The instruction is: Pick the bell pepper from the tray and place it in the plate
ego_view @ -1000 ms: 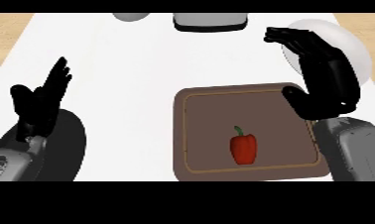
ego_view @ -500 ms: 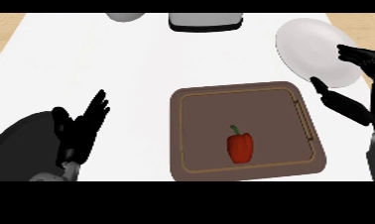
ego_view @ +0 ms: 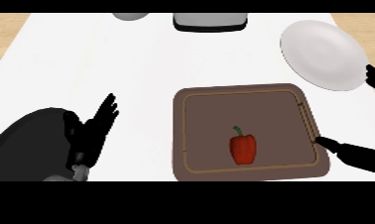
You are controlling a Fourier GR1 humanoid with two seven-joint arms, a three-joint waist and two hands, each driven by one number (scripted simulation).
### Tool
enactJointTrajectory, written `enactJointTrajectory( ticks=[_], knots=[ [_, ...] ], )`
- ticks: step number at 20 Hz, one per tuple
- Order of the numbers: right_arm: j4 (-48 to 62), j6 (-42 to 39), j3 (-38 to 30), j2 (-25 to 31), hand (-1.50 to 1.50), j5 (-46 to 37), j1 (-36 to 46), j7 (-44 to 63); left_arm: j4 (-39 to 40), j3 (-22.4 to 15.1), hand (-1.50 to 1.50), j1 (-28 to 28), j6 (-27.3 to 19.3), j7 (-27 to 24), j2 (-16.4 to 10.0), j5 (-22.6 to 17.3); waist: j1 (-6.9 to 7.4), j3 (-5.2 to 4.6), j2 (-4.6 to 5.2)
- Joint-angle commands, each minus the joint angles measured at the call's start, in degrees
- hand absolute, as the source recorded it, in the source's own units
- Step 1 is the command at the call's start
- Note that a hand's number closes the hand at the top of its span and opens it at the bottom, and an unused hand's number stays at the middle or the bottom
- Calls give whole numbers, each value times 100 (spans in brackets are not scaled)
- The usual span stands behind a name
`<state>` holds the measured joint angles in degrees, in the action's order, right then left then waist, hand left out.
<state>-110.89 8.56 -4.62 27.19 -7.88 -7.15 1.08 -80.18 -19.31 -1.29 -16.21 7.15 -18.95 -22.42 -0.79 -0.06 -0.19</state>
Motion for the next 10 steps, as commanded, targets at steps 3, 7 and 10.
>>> enactJointTrajectory(
  ticks=[3, 7, 10],
  knots=[
    [-464, -1132, 414, 1042, -150, -445, -380, 1122, -84, -20, 0, 72, -54, 7, 69, 77, 54, -6, 8],
    [-1094, -1409, 1071, 1019, -150, -911, 124, 2627, -43, -97, 0, -73, -147, 164, 218, 212, 105, -4, 21],
    [-1475, -1556, 1667, 836, -150, -1457, 260, 3468, 165, 188, 0, 2, 421, -106, -62, 16, 119, -7, 25]
  ],
)
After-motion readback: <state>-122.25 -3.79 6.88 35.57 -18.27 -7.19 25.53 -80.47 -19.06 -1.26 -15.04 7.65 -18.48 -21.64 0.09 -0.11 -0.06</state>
